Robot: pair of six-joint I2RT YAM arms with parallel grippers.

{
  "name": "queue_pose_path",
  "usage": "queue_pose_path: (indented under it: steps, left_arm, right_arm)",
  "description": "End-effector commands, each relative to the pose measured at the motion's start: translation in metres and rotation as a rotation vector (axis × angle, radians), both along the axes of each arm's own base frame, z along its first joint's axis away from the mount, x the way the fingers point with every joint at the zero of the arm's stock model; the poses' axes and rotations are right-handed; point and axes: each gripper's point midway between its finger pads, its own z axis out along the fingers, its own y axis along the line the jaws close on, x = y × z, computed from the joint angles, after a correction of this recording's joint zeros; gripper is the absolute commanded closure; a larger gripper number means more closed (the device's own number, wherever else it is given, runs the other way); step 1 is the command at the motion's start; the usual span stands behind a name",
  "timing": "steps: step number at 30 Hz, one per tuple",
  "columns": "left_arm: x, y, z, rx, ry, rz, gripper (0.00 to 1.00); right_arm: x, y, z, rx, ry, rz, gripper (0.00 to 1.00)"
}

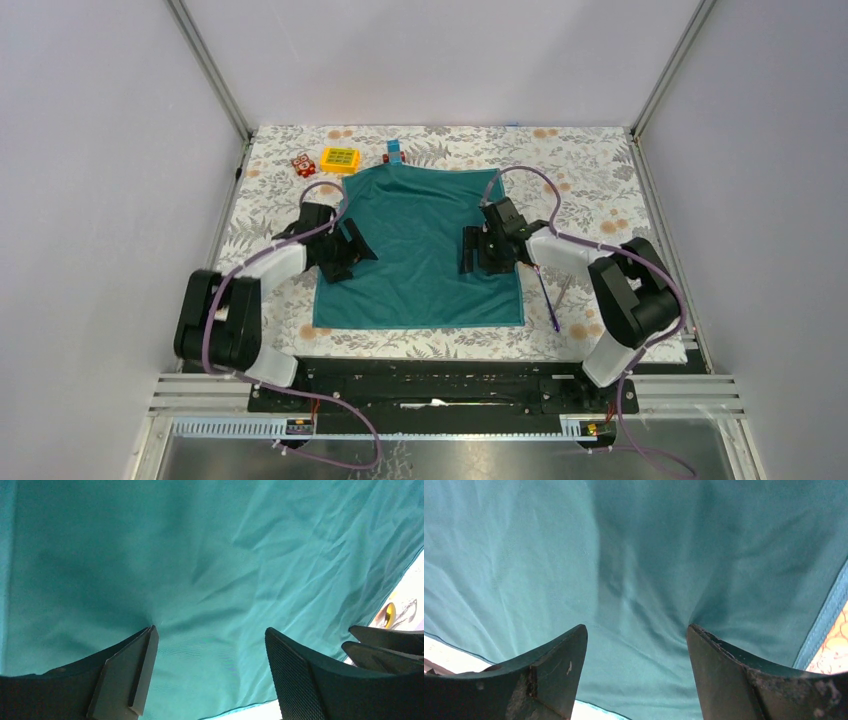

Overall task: Fold the napkin into a case and place the utensils inside
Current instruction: Flatten out the crumpled napkin at the center of the board.

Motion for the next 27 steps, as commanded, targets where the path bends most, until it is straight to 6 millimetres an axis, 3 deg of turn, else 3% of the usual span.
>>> queue_pose_path:
  steps: [1, 6, 9, 14, 22, 27]
  left_arm:
    - [-0.029, 0.019, 0.0, 0.01, -0.019, 0.154, 0.16]
    - [-0.081, 0.028, -0.013, -0.031, 0.096, 0.301, 0.13]
    - [-0.097, 0.034, -0.011, -0.026, 0.093, 0.345, 0.11]
    - [-0.107, 0.042, -0.006, -0.009, 0.072, 0.384, 0.09]
    - [-0.141, 0.05, -0.017, 0.018, 0.189, 0.458, 0.02]
    - [-0.135, 0.048, 0.005, -0.009, 0.116, 0.433, 0.01]
  right_arm:
    - [-0.035, -0.024, -0.017, -0.07, 0.06, -0.012, 0.2]
    - [-0.061, -0.026, -0.024, -0.049, 0.084, 0.005, 0.2]
    - [-0.07, -0.027, -0.024, -0.031, 0.083, 0.006, 0.2]
    - [-0.072, -0.029, -0.027, -0.038, 0.079, 0.007, 0.19]
    - [-0.069, -0.026, -0.025, -0.036, 0.088, -0.012, 0.19]
    - [-0.076, -0.031, -0.01, -0.094, 0.094, -0.018, 0.19]
